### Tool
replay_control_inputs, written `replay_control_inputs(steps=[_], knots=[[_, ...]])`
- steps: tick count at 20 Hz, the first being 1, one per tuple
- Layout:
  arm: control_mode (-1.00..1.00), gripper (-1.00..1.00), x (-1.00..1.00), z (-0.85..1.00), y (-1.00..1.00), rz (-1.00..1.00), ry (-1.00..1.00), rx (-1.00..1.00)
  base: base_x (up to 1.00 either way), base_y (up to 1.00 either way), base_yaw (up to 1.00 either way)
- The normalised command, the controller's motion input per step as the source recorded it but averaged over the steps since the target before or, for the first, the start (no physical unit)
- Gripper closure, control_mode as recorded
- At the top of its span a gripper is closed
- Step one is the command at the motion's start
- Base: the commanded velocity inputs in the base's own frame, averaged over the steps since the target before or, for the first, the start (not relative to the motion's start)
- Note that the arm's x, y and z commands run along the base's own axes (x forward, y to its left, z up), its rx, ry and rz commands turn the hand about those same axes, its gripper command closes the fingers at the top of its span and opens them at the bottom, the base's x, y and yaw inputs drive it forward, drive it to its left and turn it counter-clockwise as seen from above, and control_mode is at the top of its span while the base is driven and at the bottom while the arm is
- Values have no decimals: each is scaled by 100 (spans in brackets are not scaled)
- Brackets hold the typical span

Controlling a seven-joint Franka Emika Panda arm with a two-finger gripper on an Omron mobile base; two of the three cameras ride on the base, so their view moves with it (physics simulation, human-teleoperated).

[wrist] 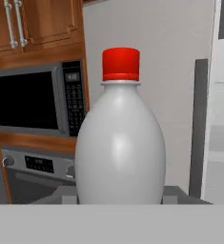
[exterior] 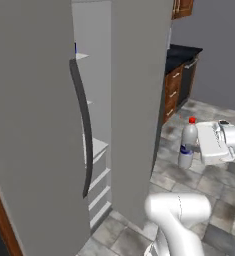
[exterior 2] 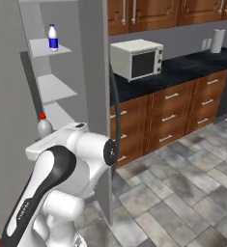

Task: Take the bottled waters from the counter and place them in the freezer to freeze. Close the freezer door after placing the bottles.

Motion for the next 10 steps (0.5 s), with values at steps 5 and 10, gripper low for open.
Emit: replay_control_inputs(steps=[5,10], knots=[[100,100,0,0,0,0,0,0,22,51,-23],[100,100,0,0,0,0,0,0,20,74,-3]])
